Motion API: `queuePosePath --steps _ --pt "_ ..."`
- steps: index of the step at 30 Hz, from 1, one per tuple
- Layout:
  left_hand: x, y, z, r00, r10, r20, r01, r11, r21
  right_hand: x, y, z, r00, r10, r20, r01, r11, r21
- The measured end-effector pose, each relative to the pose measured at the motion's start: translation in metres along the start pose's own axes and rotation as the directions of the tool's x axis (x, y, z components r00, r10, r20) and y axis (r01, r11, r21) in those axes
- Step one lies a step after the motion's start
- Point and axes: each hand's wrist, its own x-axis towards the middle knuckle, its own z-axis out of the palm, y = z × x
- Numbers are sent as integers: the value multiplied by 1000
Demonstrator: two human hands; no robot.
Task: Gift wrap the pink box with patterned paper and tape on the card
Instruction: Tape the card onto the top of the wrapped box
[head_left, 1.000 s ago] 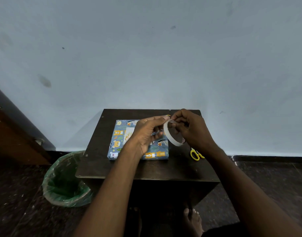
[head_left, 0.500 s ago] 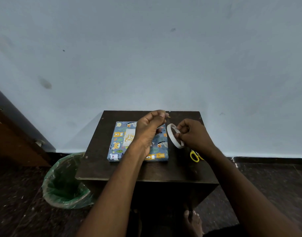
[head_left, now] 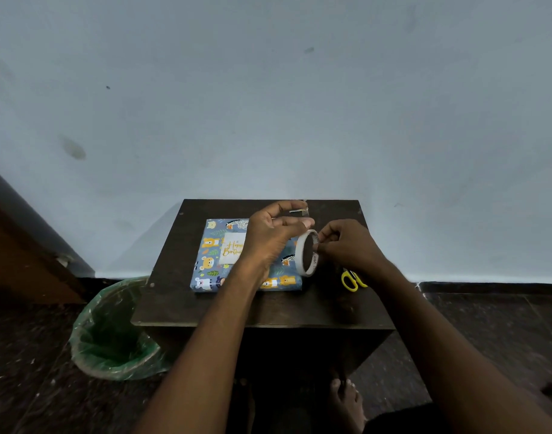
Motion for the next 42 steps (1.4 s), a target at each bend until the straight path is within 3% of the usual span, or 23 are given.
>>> queuePosePath --steps 5,13,24,36,42 --pt "-3 -4 10 998 45 43 -48 994 96 -9 -2 -16 1000 5 -14 -7 990 -138" --pt "-5 -7 24 994 100 47 -107 980 170 -22 15 -25 987 157 39 -125 893 -432" --pt "-1 -10 22 986 154 60 -163 968 192 -15 13 -26 1000 2 -4 -4 915 -403" --pt "-4 -11 26 983 166 75 -179 958 223 -16 22 -8 999 -26 -22 8 818 -574" --pt "-3 -10 21 980 181 77 -194 951 239 -7 19 -29 992 -57 -116 1 903 -430"
